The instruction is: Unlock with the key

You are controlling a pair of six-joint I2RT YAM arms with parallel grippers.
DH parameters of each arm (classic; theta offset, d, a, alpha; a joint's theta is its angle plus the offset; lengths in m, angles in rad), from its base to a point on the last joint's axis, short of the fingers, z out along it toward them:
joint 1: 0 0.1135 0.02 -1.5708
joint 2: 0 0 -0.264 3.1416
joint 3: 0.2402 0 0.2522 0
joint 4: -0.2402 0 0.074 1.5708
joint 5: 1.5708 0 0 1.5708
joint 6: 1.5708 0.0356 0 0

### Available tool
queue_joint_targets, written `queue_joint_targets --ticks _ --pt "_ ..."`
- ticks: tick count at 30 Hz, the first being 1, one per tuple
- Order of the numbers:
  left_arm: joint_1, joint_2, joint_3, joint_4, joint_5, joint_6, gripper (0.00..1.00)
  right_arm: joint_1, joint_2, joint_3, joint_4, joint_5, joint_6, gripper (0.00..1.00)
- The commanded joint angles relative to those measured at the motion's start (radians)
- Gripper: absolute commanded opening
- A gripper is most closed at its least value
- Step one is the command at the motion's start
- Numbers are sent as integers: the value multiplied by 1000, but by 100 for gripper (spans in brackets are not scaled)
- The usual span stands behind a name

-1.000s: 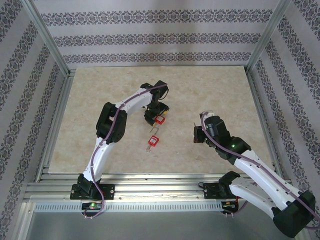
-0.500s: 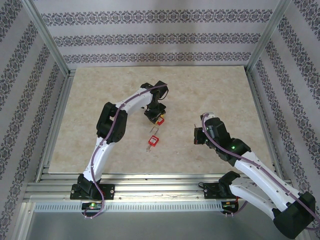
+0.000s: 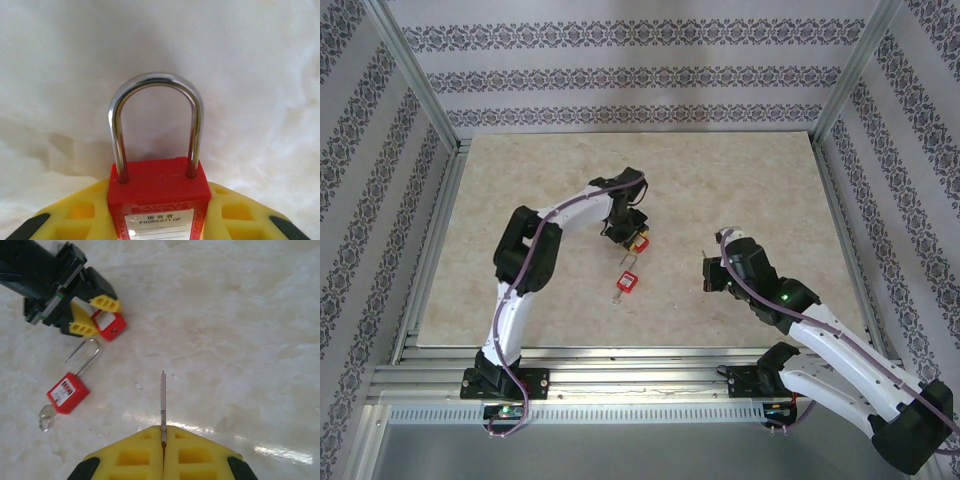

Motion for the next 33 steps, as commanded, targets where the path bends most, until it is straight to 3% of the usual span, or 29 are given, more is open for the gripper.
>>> queue_joint_targets --ticks 1,7,10,15,19,24,33 --pt "11 -229 -239 522 52 -4 0 86 -1 71 44 45 -3 0" --pt "38 -459 -512 1024 173 -51 0 233 38 168 101 104 -71 0" --pt "57 -532 -619 1199 215 -101 0 315 93 231 112 153 -119 0" --pt "96 -568 -785 1549 258 -277 0 420 203 320 117 275 -157 0" --pt "101 -569 -882 1742 255 -387 0 437 282 358 162 313 -180 0" --pt "101 -617 -959 1782 258 -425 0 429 367 401 154 330 -233 0" --pt "101 -799 -1000 1469 309 -241 0 349 384 425 122 256 -303 0"
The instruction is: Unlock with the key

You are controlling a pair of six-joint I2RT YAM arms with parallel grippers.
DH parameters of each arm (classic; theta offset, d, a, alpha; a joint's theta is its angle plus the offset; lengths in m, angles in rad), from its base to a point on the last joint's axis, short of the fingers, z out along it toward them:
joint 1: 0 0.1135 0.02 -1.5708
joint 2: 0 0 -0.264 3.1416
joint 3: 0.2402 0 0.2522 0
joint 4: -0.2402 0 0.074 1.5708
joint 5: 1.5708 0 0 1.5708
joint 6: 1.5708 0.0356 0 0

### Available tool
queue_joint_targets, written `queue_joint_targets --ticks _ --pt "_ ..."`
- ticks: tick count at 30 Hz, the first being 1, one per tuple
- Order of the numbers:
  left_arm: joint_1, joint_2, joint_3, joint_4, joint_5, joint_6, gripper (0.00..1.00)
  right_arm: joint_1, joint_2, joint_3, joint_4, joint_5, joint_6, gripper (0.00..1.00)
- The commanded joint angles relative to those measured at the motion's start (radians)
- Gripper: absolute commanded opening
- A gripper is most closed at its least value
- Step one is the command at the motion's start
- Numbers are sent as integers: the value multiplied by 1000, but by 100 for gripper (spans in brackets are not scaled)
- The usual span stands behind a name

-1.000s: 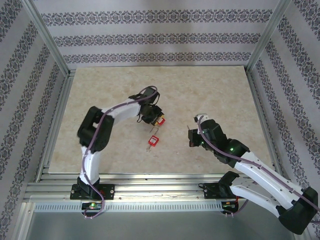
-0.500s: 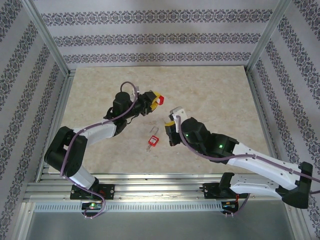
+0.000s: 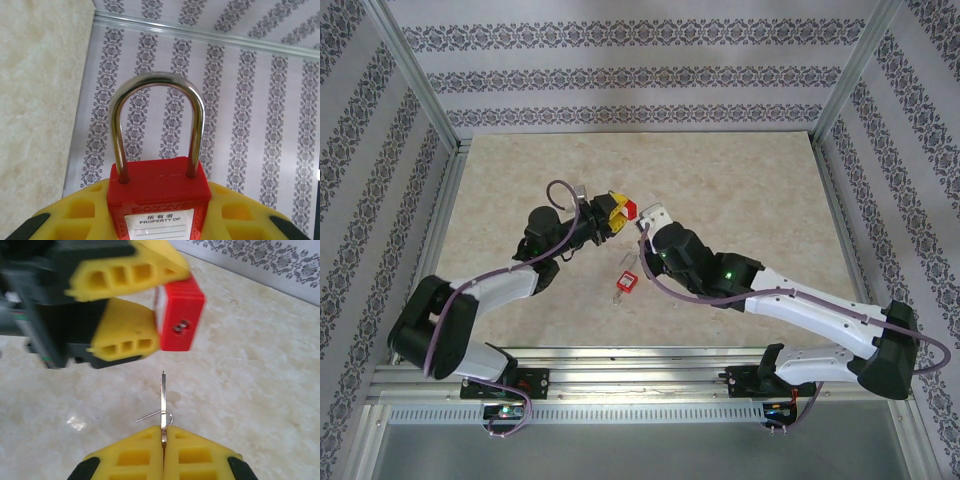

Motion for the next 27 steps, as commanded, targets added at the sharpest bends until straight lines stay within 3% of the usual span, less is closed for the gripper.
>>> queue_joint_targets --ticks 1,7,27 --pt "4 -61 -2 -104 48 104 0 -28 -23 25 -6 -35 -47 0" --pt "3 -94 -6 -219 62 168 0 -48 -52 2 25 -106 -49 0" --pt "-14 -88 -27 -210 42 142 0 -63 7 -30 39 -179 -26 0"
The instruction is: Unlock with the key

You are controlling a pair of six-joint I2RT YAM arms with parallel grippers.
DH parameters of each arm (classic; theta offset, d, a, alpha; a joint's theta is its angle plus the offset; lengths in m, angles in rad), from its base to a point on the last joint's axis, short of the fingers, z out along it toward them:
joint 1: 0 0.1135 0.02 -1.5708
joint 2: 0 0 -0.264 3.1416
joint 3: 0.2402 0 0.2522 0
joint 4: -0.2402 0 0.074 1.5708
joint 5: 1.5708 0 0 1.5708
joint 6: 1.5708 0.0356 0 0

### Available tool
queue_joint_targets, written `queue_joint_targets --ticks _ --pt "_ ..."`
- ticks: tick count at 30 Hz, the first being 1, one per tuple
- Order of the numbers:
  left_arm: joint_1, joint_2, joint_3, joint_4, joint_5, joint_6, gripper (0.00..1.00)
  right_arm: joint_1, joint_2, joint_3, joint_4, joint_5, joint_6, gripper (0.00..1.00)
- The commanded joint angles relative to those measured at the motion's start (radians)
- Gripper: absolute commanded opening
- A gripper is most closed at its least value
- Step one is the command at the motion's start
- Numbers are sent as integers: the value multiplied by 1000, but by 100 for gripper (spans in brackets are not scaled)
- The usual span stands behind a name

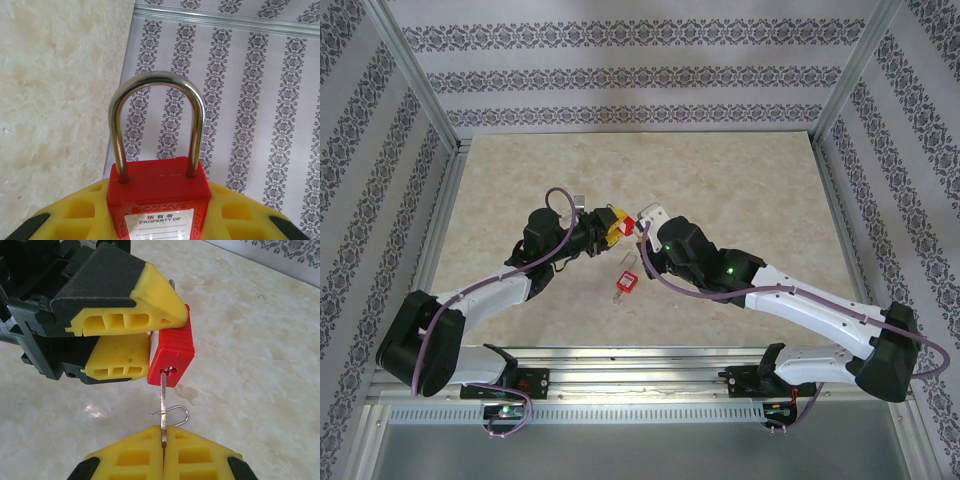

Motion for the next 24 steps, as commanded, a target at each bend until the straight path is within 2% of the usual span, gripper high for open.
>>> queue_joint_targets --ticks 1,13,24 --pt "-12 -15 -3 22 4 18 0 -16 6 -16 22 -24 9 0" --pt "-20 -11 -7 36 -1 18 0 -46 18 -44 43 -91 38 0" --pt "-34 -2 -10 39 -8 21 0 -51 29 -42 51 -96 43 0"
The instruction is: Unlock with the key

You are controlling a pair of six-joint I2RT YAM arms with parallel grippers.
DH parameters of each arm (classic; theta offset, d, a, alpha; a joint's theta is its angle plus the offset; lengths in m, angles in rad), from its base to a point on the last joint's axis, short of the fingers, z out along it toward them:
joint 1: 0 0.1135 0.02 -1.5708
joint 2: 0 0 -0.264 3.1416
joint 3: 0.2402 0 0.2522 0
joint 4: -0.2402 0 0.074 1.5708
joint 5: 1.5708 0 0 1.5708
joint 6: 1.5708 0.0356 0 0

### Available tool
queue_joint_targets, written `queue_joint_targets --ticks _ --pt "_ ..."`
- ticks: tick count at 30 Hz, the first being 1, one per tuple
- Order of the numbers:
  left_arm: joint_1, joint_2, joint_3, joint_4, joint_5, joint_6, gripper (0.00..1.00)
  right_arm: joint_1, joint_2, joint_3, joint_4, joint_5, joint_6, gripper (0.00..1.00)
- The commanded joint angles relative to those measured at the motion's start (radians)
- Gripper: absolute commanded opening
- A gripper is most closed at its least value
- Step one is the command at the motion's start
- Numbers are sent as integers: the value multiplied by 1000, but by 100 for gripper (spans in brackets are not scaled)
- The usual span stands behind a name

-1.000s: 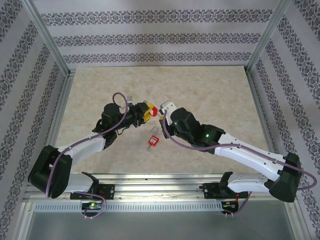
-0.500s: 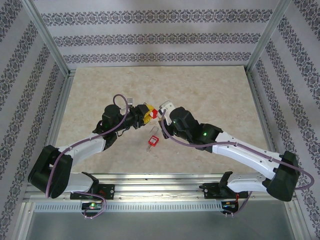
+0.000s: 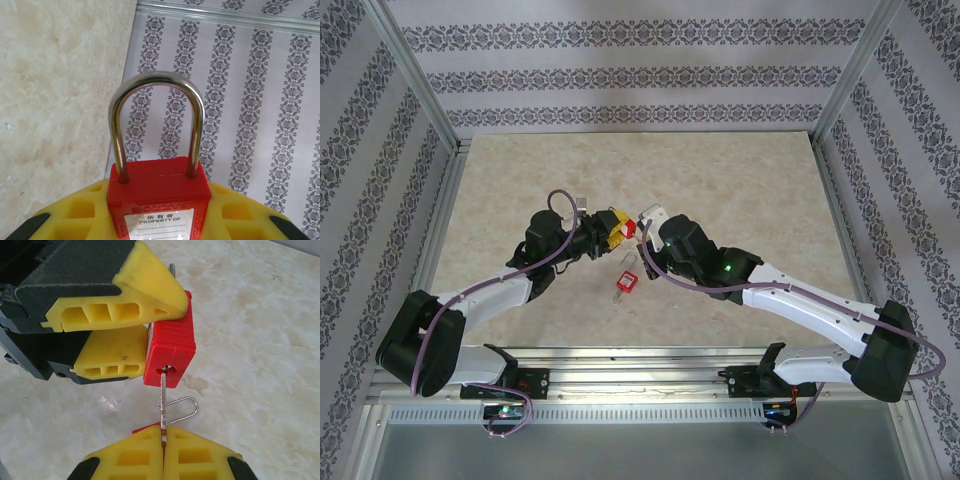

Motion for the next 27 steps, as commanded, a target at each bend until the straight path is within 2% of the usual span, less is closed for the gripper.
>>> queue_joint_targets --ticks 1,11,21,27 --pt "-16 -1 -1 36 0 21 0 -10 15 -9 29 -11 13 0" --pt "-33 -5 15 -28 9 56 0 -20 41 10 12 16 4 0" --pt "-64 -28 93 -283 4 187 0 -15 89 44 10 -3 -14 0" --pt "-74 -11 133 -378 12 231 0 22 125 78 0 35 -68 0"
